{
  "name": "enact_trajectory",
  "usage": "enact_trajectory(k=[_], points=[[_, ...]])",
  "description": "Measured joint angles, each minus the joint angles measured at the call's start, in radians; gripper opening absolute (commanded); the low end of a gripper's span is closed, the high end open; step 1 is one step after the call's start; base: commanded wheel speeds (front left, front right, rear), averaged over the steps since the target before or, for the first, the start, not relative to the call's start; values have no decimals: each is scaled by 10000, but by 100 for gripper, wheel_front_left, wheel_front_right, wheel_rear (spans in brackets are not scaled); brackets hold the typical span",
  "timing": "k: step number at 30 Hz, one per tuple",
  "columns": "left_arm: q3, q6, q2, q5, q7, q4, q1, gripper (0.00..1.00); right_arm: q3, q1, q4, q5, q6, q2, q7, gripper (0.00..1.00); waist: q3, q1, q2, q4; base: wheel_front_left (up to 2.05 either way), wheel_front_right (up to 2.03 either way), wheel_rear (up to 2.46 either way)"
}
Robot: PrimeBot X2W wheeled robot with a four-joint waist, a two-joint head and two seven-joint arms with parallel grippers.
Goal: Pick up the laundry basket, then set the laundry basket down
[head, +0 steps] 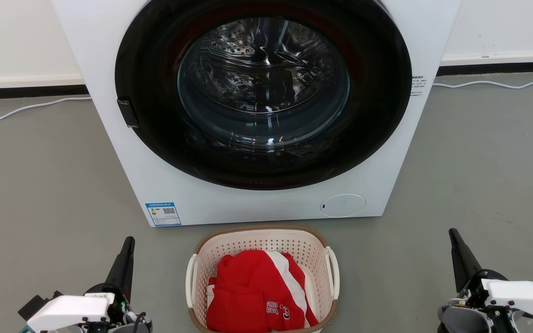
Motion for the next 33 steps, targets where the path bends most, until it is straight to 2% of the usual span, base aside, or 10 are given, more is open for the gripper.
enact_trajectory(k=[33], points=[[0,0,0,0,0,0,0,0,0,0,0,0,0,0,0,0,0,0,0,0,0,0,0]])
